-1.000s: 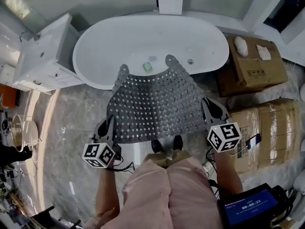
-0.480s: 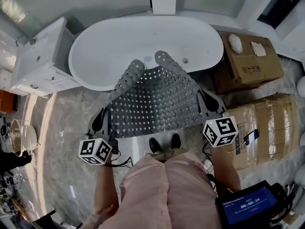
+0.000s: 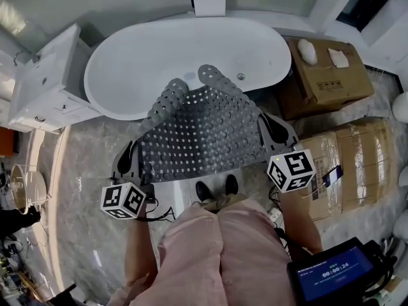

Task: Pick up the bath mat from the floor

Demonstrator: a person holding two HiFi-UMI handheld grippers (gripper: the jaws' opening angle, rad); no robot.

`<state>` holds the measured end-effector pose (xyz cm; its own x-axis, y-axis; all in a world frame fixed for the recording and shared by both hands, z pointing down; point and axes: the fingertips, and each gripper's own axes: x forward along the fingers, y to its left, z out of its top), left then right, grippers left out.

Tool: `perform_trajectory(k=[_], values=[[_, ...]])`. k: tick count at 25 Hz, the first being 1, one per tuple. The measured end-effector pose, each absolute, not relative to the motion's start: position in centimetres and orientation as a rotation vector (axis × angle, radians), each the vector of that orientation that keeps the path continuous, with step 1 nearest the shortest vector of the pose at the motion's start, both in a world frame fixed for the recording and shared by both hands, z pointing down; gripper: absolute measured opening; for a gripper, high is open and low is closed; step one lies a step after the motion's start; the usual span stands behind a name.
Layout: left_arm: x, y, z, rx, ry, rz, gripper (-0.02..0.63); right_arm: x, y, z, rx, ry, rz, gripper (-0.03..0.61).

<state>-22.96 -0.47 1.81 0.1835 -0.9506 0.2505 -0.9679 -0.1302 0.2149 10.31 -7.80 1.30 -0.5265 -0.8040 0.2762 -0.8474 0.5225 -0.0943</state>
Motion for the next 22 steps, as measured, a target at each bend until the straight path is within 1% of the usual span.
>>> perform_trajectory(k=[22], values=[[-22.3, -0.8, 1.5, 2.157, -1.826, 0.063, 0.034, 10.4, -7.6, 0.6, 1.409, -2.562, 0.262, 0.026]])
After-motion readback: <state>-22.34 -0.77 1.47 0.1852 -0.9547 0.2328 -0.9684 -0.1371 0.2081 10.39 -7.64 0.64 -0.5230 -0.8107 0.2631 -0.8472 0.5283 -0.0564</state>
